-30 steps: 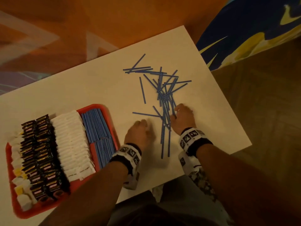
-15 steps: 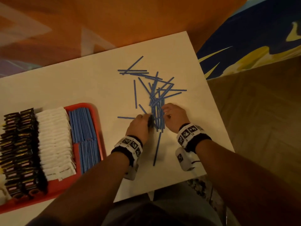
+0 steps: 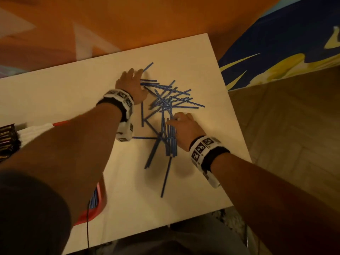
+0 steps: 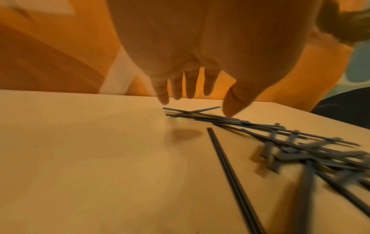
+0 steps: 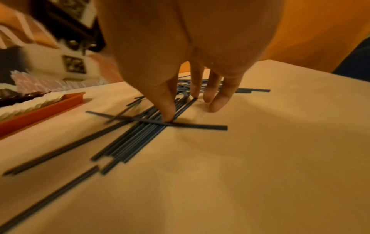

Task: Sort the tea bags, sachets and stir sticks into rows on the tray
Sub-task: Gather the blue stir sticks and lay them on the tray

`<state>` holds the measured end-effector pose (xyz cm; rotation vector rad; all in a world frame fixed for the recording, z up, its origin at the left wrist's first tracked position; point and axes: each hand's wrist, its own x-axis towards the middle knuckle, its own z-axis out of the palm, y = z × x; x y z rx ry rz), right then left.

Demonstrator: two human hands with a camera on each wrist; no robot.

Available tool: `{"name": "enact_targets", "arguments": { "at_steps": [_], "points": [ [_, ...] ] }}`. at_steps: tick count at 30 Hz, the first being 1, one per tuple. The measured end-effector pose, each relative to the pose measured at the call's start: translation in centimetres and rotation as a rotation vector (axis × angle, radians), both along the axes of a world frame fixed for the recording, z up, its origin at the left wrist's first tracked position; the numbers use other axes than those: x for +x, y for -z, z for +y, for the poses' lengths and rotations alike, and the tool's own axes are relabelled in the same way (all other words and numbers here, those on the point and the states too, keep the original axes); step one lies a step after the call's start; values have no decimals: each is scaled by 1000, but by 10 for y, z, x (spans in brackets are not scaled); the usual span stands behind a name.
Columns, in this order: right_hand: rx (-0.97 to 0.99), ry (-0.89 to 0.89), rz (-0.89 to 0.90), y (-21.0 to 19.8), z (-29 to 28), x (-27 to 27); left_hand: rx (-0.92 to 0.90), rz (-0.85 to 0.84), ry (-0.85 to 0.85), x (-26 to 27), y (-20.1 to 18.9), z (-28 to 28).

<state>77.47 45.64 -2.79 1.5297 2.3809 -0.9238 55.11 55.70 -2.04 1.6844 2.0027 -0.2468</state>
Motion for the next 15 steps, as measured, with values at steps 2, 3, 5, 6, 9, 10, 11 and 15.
{"name": "enact_targets", "arguments": {
  "at_steps": [2,3,5,6,9,10,11,15],
  "points": [
    [12,57,69,-1,-6,4,-58,33,80,3,2,5],
    [17,93,86,-3,-9,7,-56,20,111,9,3,3],
    [-16,103,61,-6,-17,10,4,-19,142,23,3,-12],
    [-41,81,36,-7,-21,11,42,-36,151,32,4,-21],
    [-56,71,49,-3,-25,8,95,-54,167,54,10,-53],
    [-44,87,75,-1,-24,6,105,-48,170,59,12,-62],
    [-35,101,108,1,-22,4,112,-39,168,64,15,-69],
    [-11,217,289,1,-14,8,133,-18,132,81,17,-79]
  ]
}}
